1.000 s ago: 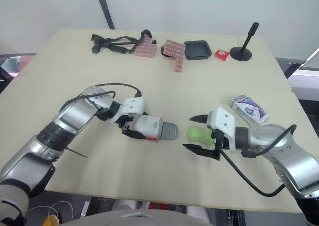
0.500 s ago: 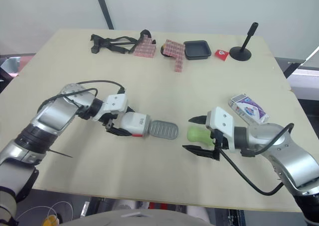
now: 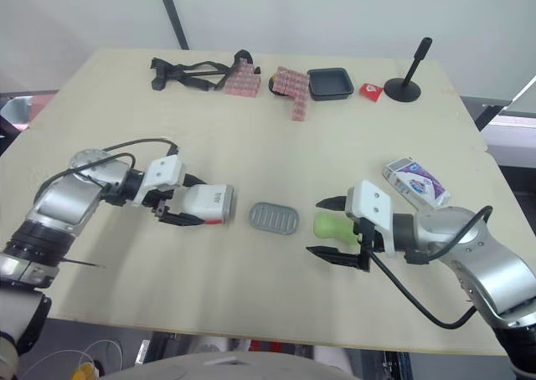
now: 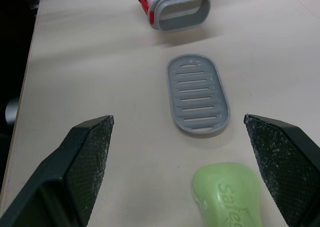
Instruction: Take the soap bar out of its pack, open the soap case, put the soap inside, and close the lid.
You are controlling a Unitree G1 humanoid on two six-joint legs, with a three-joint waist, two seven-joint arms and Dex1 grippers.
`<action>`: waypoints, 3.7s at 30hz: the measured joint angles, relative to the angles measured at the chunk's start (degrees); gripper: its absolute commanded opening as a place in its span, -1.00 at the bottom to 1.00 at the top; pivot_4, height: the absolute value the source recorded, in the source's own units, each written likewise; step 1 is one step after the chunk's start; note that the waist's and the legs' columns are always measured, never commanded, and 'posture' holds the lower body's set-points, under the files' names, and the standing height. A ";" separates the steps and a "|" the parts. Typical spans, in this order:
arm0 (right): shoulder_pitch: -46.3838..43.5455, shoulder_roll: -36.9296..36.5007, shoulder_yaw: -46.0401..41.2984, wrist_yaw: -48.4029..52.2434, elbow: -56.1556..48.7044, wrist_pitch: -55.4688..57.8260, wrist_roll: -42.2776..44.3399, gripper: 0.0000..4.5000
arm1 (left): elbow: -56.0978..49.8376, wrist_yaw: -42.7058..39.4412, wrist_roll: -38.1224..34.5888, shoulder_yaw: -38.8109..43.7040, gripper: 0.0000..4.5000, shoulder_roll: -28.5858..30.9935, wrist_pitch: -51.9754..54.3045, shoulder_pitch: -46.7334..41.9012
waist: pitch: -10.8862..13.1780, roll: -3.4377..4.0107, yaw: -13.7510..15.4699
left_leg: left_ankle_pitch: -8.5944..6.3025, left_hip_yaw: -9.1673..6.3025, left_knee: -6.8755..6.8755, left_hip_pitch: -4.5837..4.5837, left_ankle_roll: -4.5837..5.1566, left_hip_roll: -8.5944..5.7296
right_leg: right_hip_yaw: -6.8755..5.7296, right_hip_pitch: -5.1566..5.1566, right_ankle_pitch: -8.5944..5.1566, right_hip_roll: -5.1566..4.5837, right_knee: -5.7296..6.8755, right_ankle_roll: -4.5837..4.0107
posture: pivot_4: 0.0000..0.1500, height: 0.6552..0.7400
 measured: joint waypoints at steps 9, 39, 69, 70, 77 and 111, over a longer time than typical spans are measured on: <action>-1.10 -0.02 -0.03 0.02 0.03 1.07 0.14 1.00 | 8.10 0.68 2.04 -0.12 0.90 -4.61 -12.37 0.12 | 0.00 0.00 0.09 | 0.00 0.00 0.00 0.01 0.00 0.00 | -0.01 0.00 0.00 -0.01 0.02 0.00 | 1.00 1.00; -1.67 -0.02 0.11 -0.01 -0.75 1.60 0.07 1.00 | 4.94 -4.76 0.39 3.29 1.00 3.26 -12.74 0.33 | 0.00 0.00 -0.67 | 0.00 0.01 -0.04 0.06 -0.01 0.01 | -0.05 -0.01 0.00 -0.05 0.01 0.00 | 1.00 1.00; -14.71 -8.76 16.52 0.81 3.20 9.56 -16.68 1.00 | -14.94 4.44 -12.13 11.13 1.00 -1.09 1.32 12.12 | 0.01 -0.01 -1.70 | 0.03 0.11 -0.33 0.39 -0.07 0.00 | 0.03 0.22 0.00 0.00 -0.15 0.00 | 1.00 1.00; -15.64 -7.57 16.72 0.76 3.94 10.29 -16.66 1.00 | -14.92 4.94 -11.70 11.13 1.00 -1.19 0.77 12.20 | 0.01 0.00 -1.78 | 0.03 0.12 -0.33 0.39 -0.07 0.00 | 0.03 0.22 0.00 0.00 -0.14 0.00 | 1.00 1.00; -20.16 -4.55 22.47 0.51 8.58 12.00 -20.87 1.00 | -15.16 6.32 -10.71 10.93 1.00 -1.31 0.62 13.93 | 0.02 0.02 -1.89 | 0.04 0.14 -0.33 0.43 -0.08 0.00 | 0.03 0.23 0.00 0.01 -0.12 0.00 | 1.00 1.00; -23.87 -4.84 27.73 5.35 7.61 16.66 -25.28 0.05 | -17.06 8.85 -9.96 10.94 1.00 -1.29 -0.07 15.52 | 0.02 0.02 -1.82 | 0.05 0.17 -0.33 0.48 -0.08 0.01 | 0.04 0.22 0.00 -0.01 -0.08 -0.01 | 1.00 1.00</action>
